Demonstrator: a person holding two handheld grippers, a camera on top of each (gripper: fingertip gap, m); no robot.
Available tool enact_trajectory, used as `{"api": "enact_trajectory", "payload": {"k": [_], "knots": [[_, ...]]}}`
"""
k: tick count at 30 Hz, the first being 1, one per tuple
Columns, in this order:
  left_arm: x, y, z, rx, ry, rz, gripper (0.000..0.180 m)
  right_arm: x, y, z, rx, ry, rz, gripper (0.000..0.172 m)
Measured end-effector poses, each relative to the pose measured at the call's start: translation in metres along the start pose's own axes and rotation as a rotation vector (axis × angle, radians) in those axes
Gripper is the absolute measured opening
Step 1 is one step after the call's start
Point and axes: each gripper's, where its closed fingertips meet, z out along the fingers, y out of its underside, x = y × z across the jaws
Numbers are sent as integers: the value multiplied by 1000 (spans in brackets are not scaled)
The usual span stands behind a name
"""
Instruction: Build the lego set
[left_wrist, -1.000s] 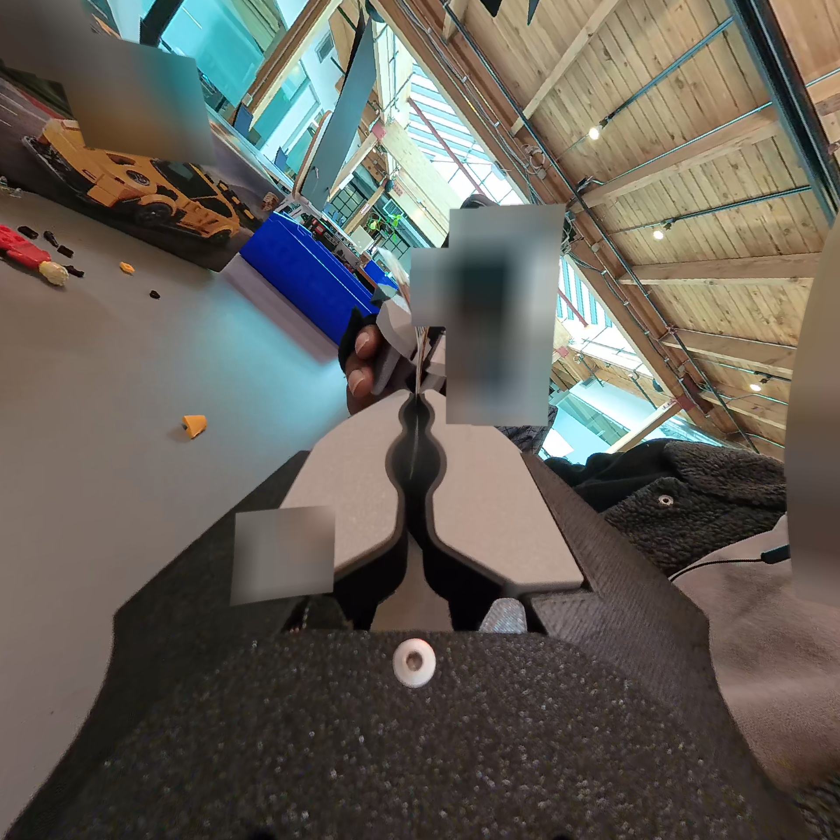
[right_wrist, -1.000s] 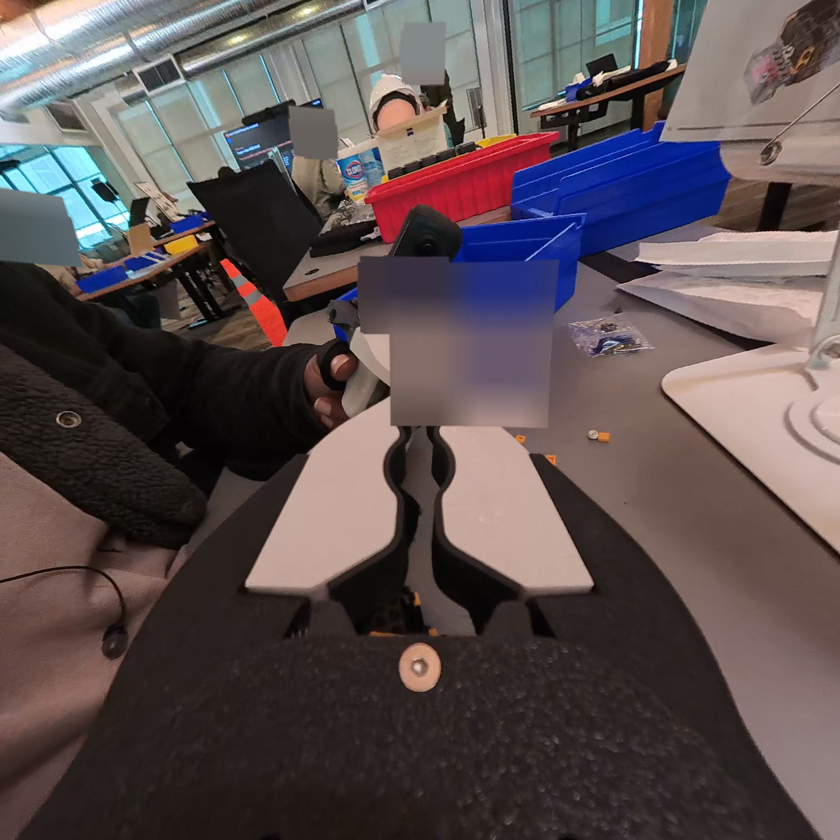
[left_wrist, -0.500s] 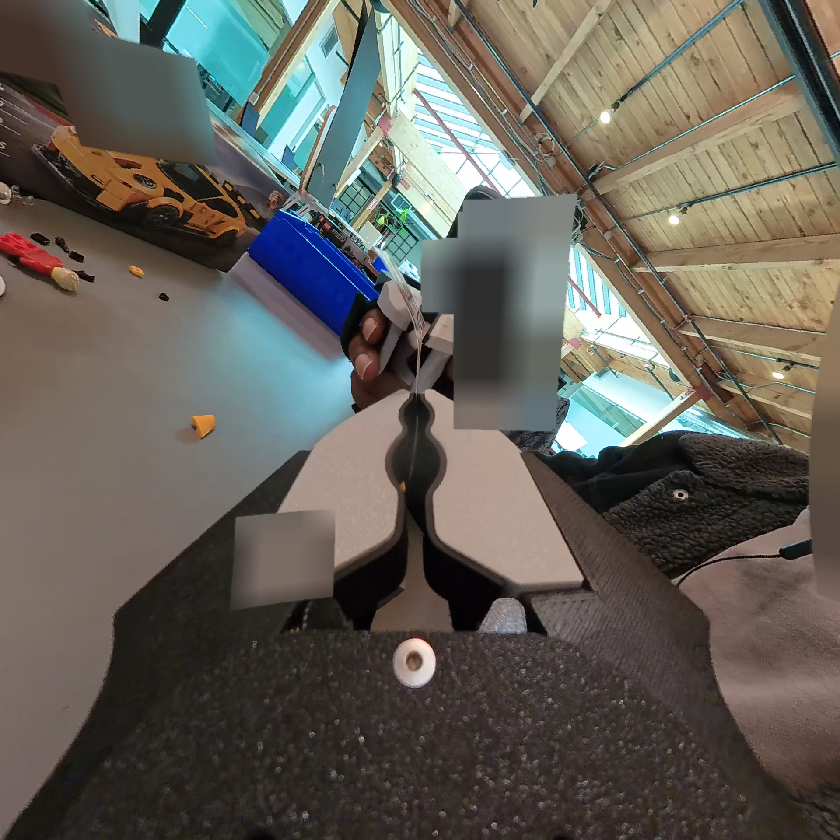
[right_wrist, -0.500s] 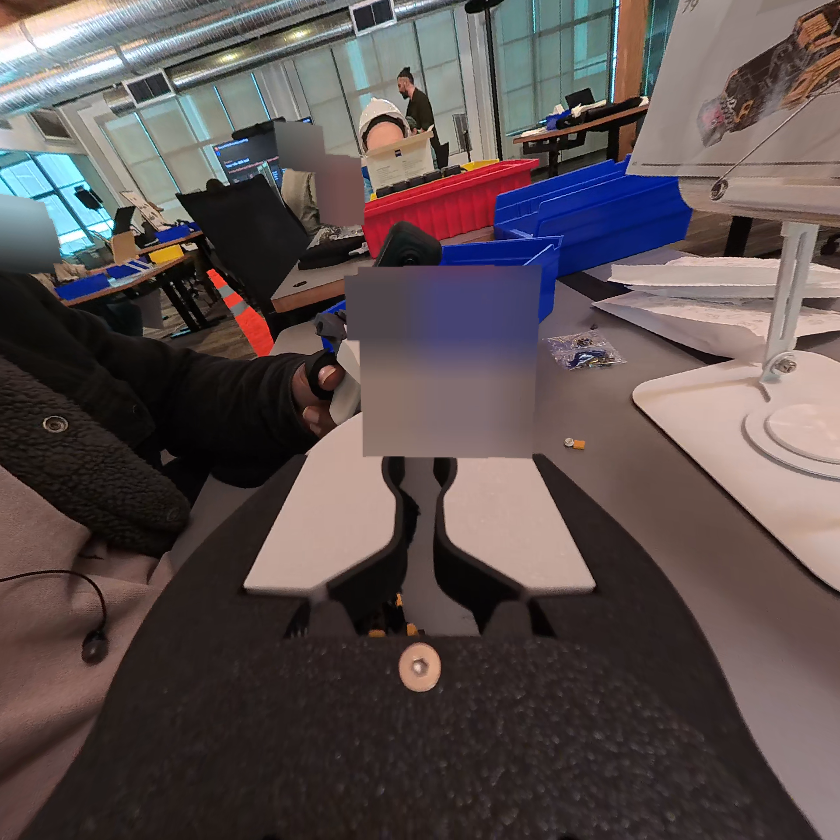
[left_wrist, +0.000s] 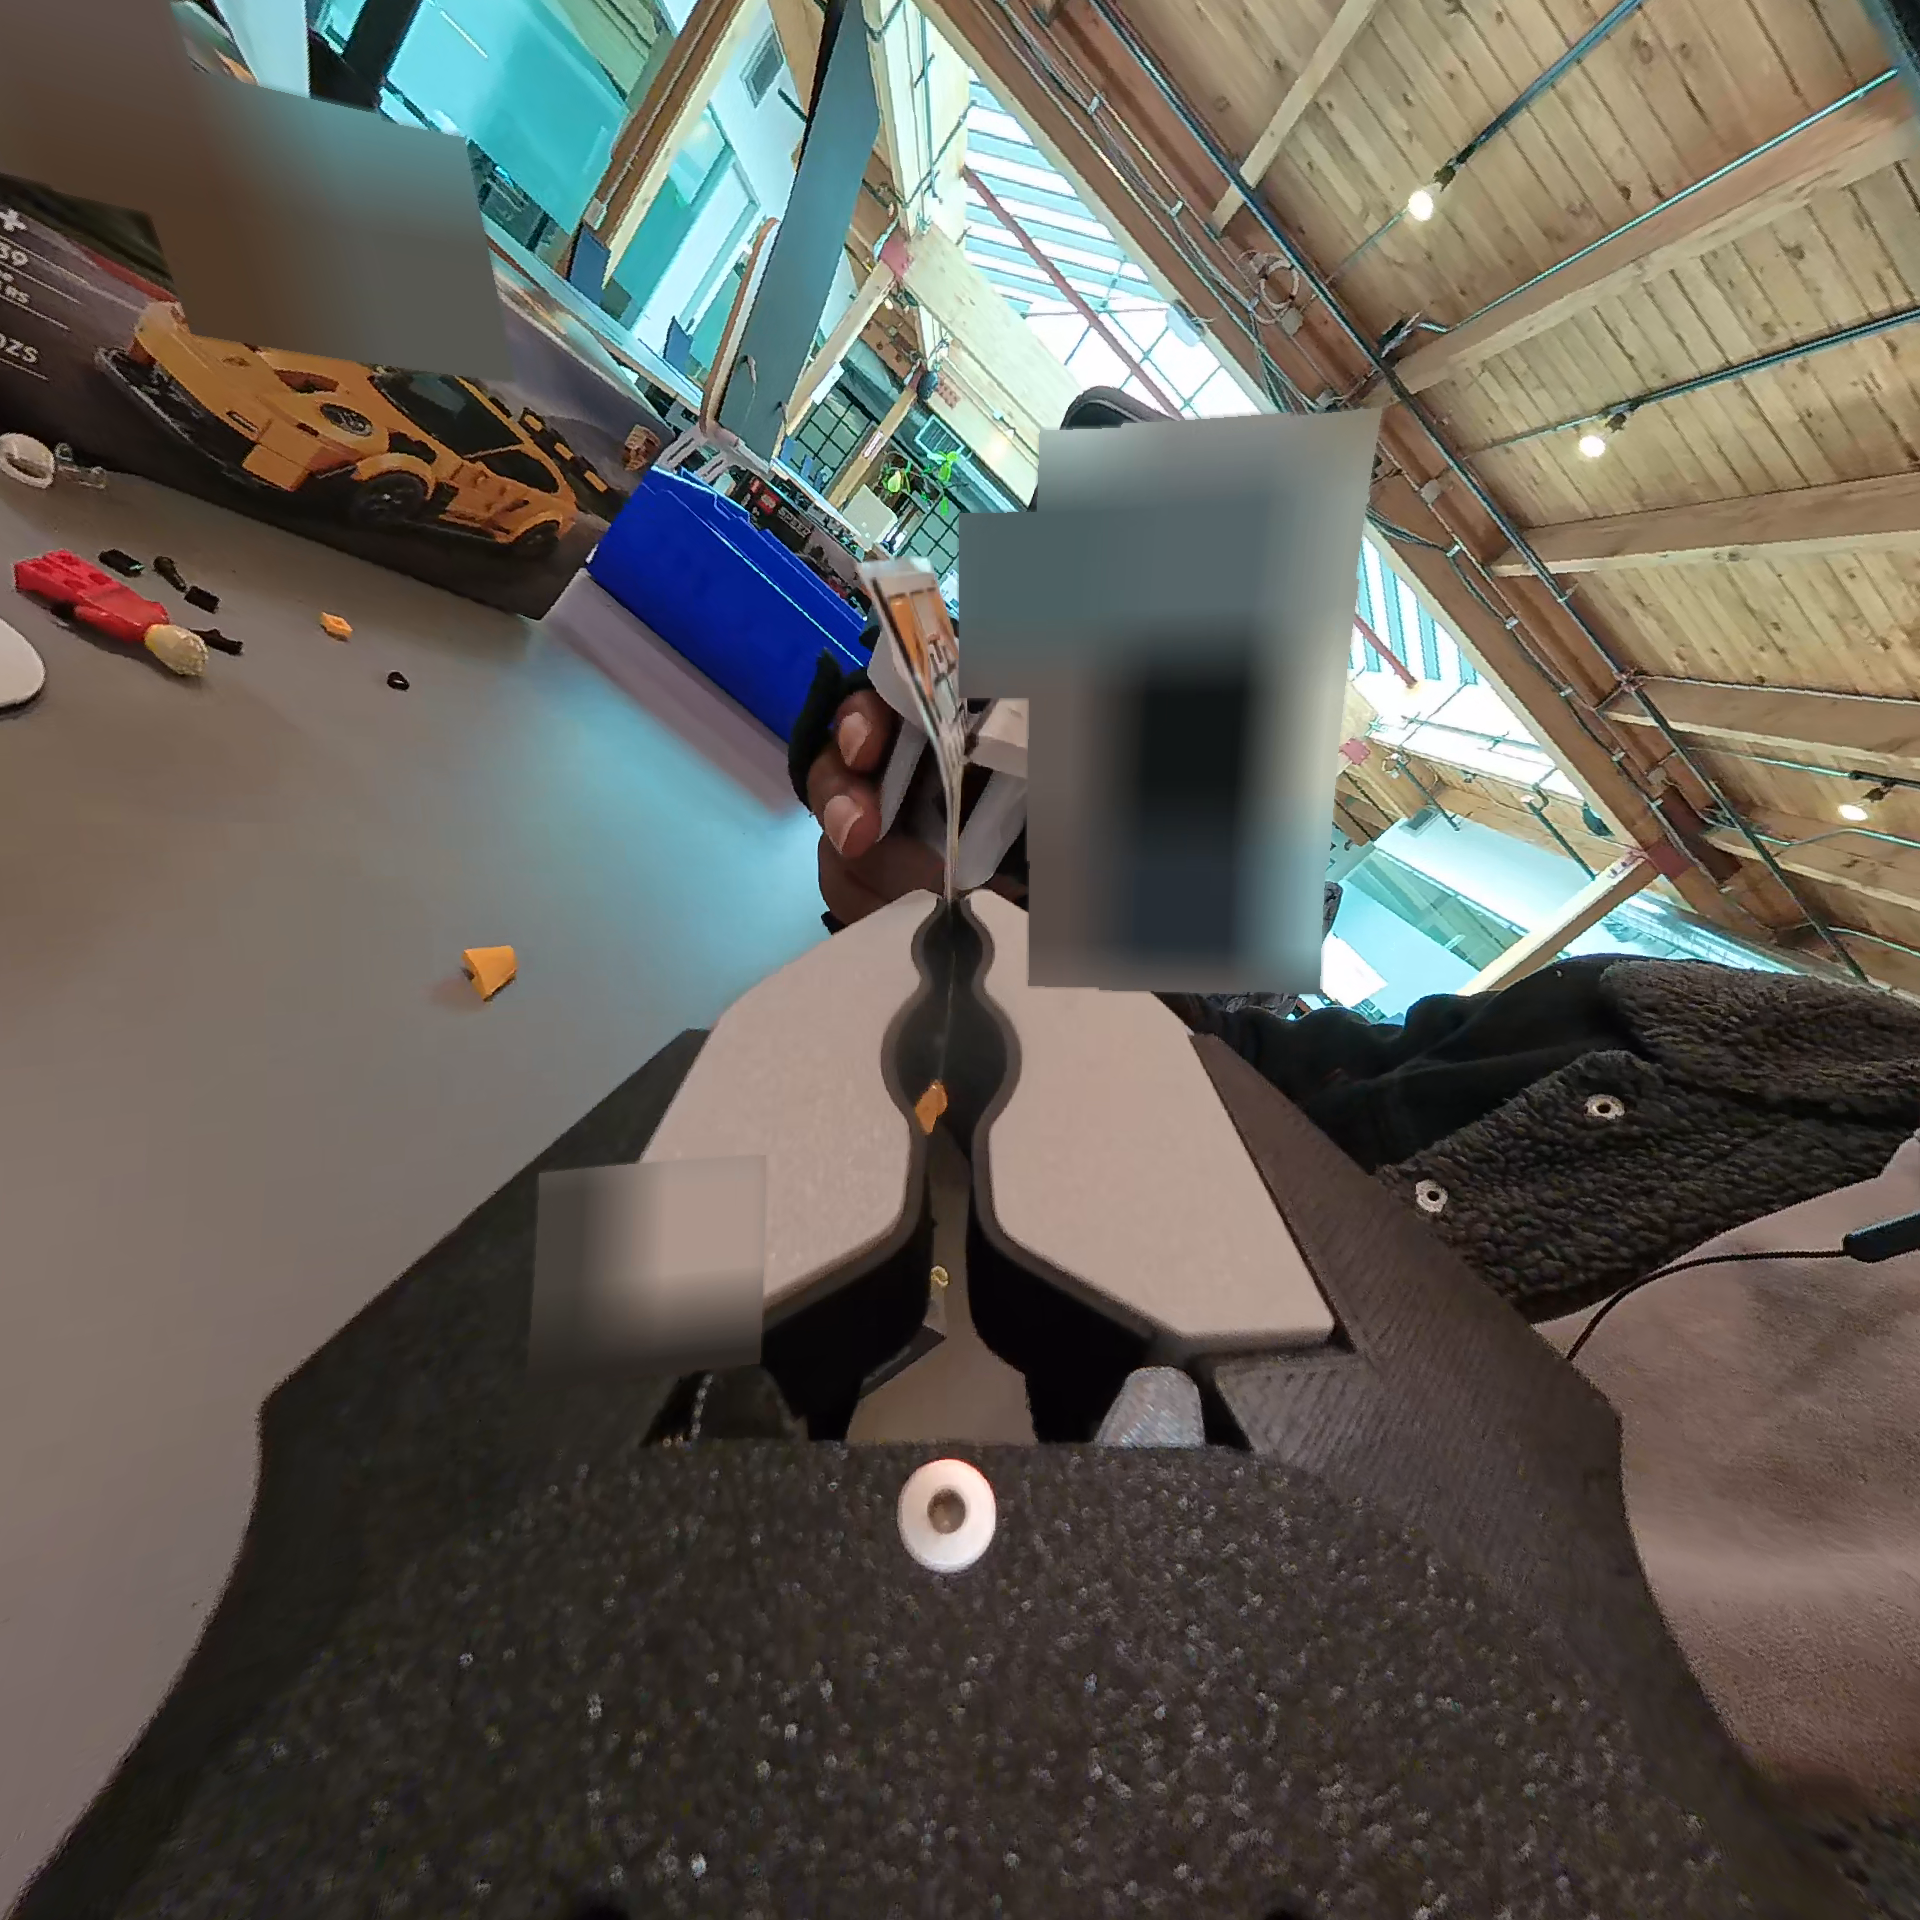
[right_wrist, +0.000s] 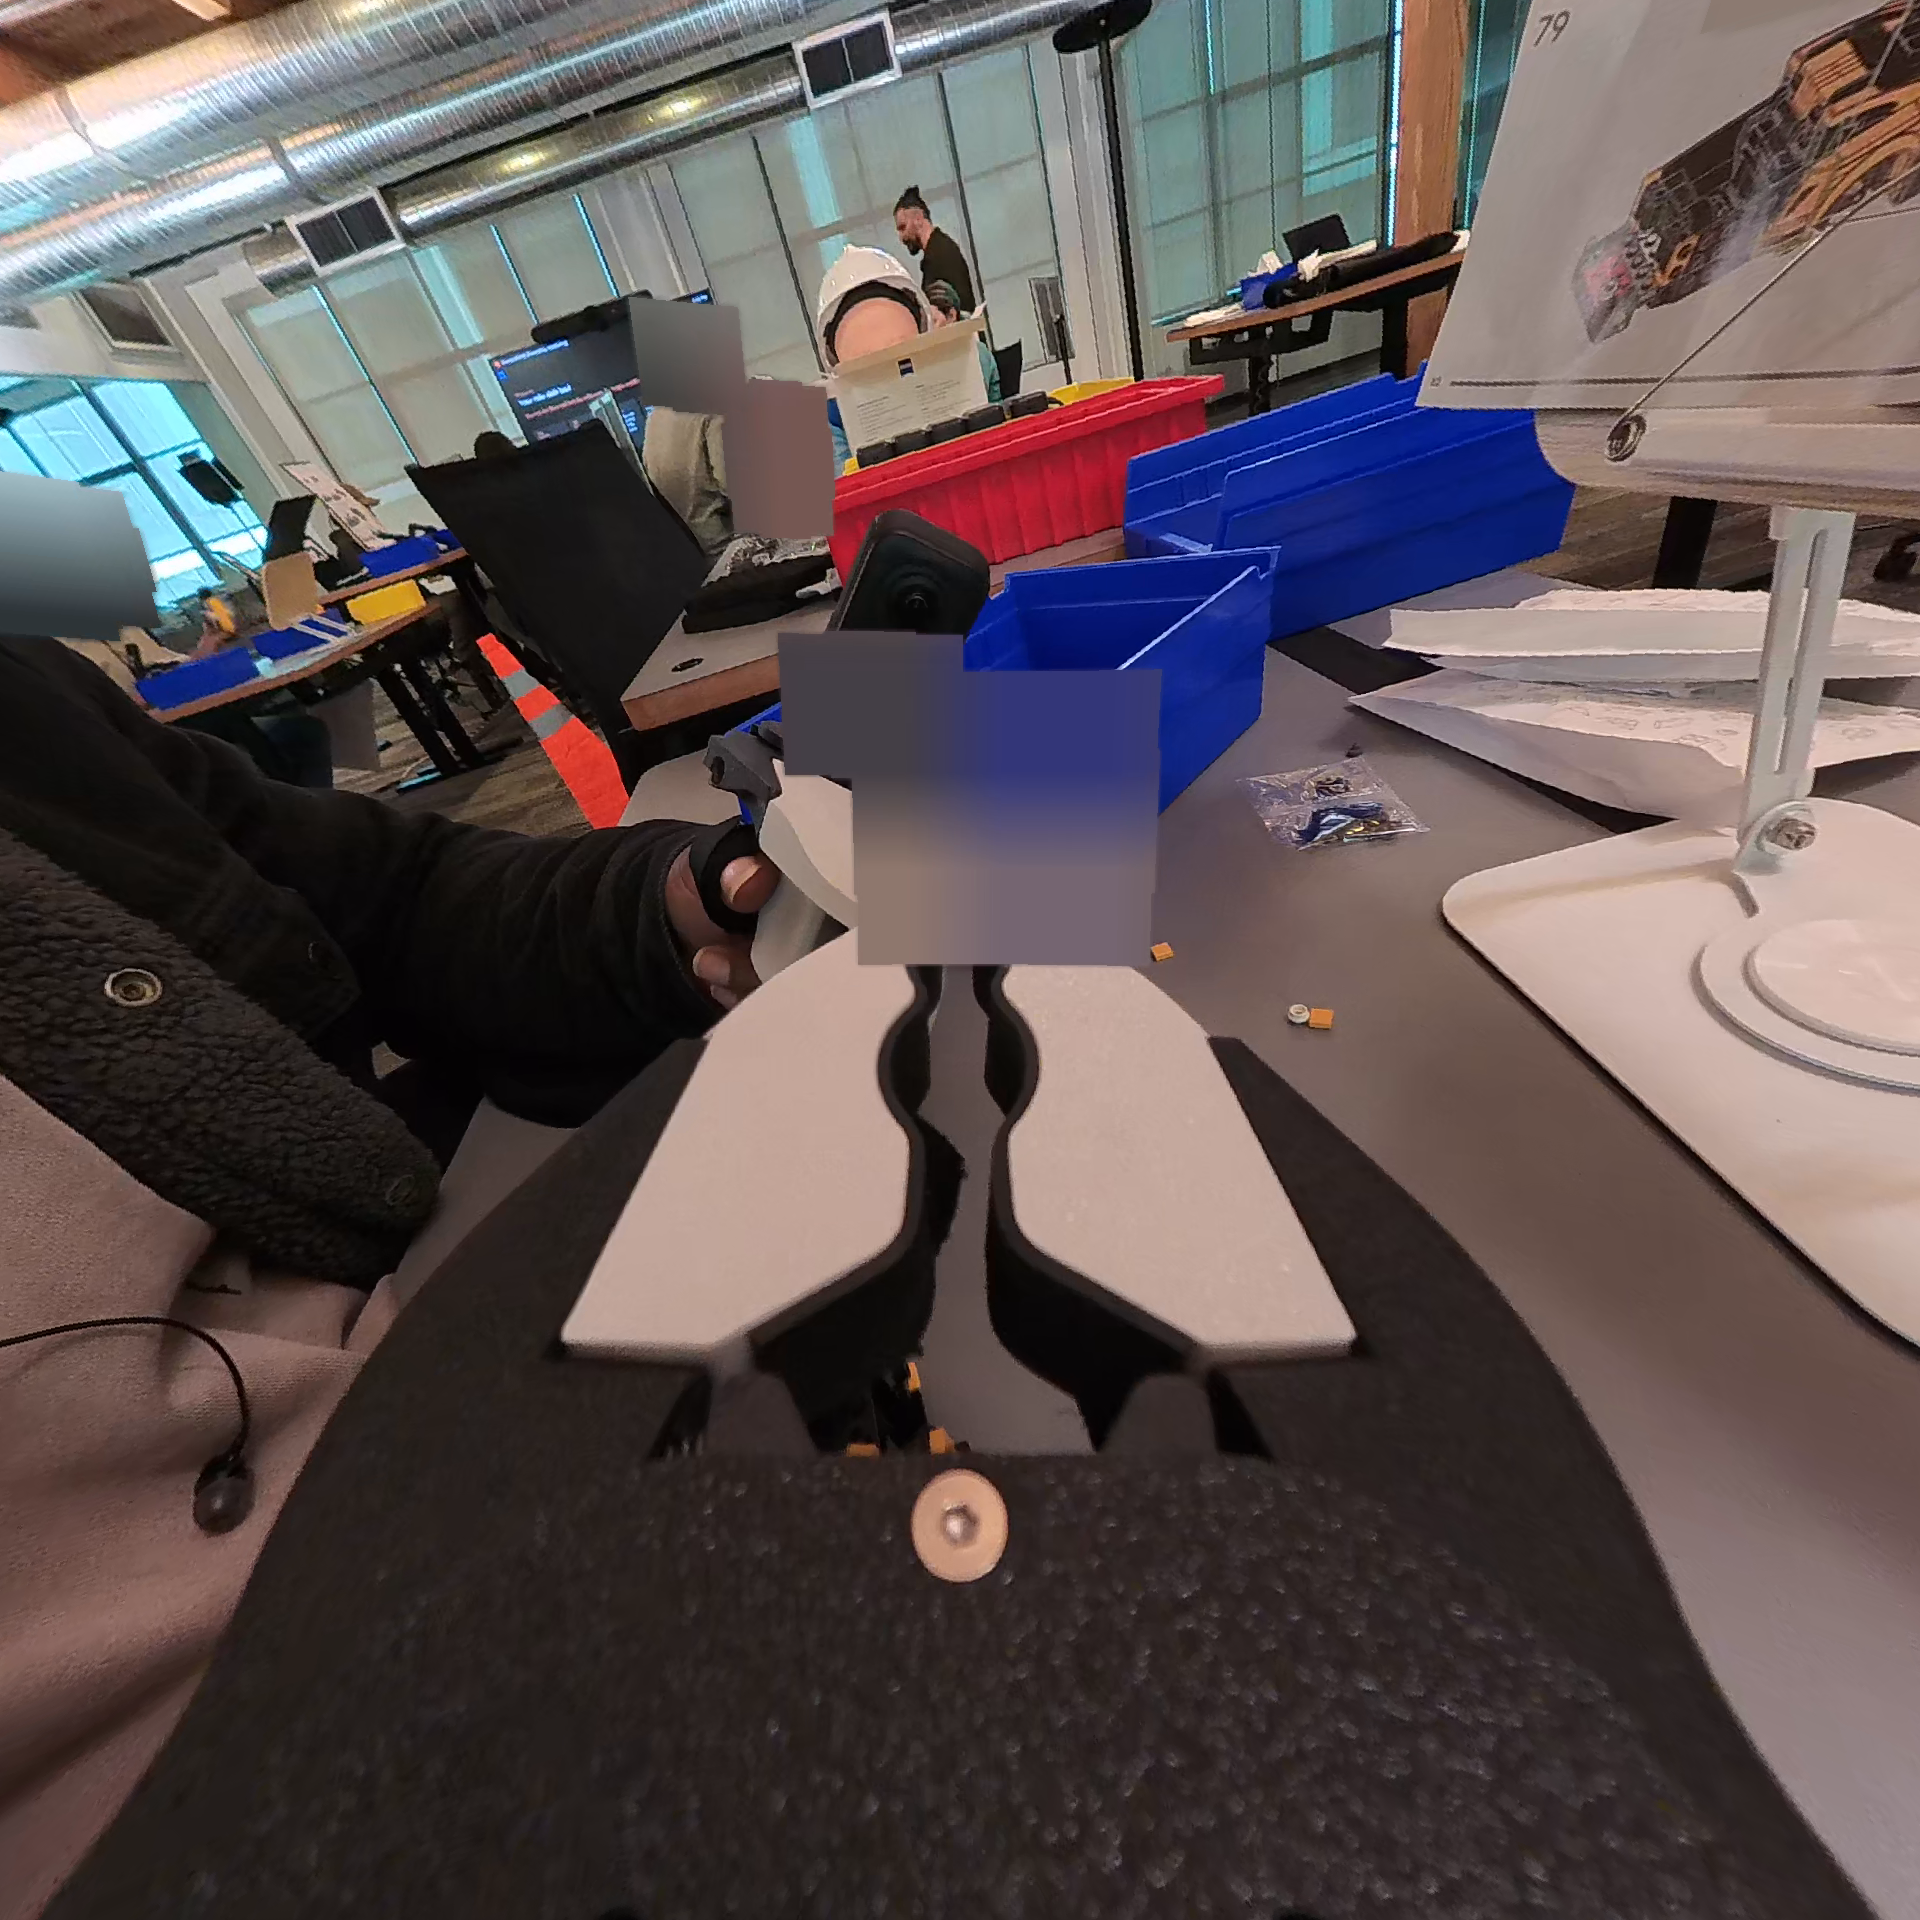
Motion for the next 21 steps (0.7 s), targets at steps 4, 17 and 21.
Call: {"api": "enact_trajectory", "payload": {"k": [4, 17, 21], "knots": [[2, 1, 0, -9, -6, 53, 0, -3, 0, 0, -3, -16, -6, 0], [28, -4, 1, 4, 55, 283, 12, -50, 15, 18, -191, -168, 100, 0], [30, 1, 3, -32, 54, 300, 0, -47, 19, 20, -204, -156, 135, 0]]}}
